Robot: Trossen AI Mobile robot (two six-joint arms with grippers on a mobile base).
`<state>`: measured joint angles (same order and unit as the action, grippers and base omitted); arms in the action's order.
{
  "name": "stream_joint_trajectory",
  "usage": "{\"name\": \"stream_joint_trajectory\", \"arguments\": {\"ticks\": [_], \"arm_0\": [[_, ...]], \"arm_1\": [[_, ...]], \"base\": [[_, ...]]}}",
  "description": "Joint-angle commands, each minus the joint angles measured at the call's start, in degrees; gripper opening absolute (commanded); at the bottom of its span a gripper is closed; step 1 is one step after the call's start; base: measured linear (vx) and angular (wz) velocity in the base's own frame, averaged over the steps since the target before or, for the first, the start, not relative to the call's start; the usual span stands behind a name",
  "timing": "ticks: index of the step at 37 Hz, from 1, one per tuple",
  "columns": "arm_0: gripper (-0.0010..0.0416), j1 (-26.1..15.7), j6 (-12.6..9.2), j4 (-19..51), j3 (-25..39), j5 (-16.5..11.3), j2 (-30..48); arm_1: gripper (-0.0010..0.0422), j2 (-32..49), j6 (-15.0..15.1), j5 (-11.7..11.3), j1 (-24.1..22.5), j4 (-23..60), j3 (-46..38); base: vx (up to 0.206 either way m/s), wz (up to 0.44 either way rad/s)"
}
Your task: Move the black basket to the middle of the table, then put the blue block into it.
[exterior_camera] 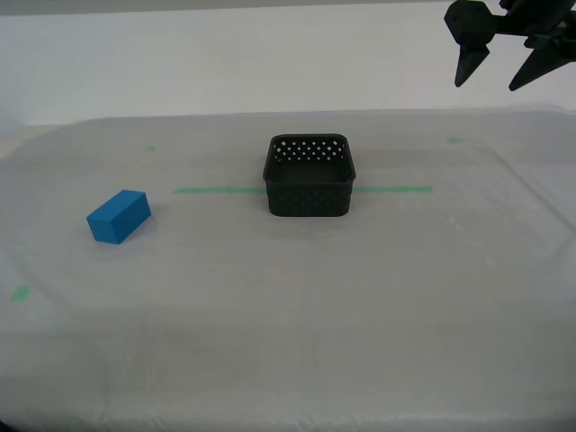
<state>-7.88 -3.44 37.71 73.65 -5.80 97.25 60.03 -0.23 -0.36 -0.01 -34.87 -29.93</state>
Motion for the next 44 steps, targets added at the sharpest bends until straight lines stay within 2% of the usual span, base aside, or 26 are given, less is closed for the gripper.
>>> {"name": "stream_joint_trajectory", "arguments": {"ticks": [1,7,16,21,28,44], "arm_0": [[0.0399,0.0,0.1,0.0,0.0,-0.2,-0.1],[0.0399,0.0,0.1,0.0,0.0,-0.2,-0.1],[0.0399,0.0,0.1,0.0,0.0,-0.2,-0.1],[0.0398,0.0,0.1,0.0,0.0,-0.2,-0.1],[0.0399,0.0,0.1,0.0,0.0,-0.2,-0.1],[0.0398,0.0,0.1,0.0,0.0,-0.2,-0.1]], "arm_1": [[-0.0001,0.0,-0.2,0.0,0.0,0.2,0.0],[-0.0001,0.0,-1.1,0.0,0.0,3.9,-0.7],[-0.0001,0.0,-1.2,0.0,0.0,16.0,-4.7],[-0.0001,0.0,-1.2,0.0,0.0,23.6,-7.4],[-0.0001,0.0,-1.2,0.0,0.0,39.8,-12.3],[-0.0001,0.0,-1.2,0.0,0.0,61.8,-19.3]], "base": [[0.0,0.0],[0.0,0.0],[0.0,0.0],[0.0,0.0],[0.0,0.0],[0.0,0.0]]}}
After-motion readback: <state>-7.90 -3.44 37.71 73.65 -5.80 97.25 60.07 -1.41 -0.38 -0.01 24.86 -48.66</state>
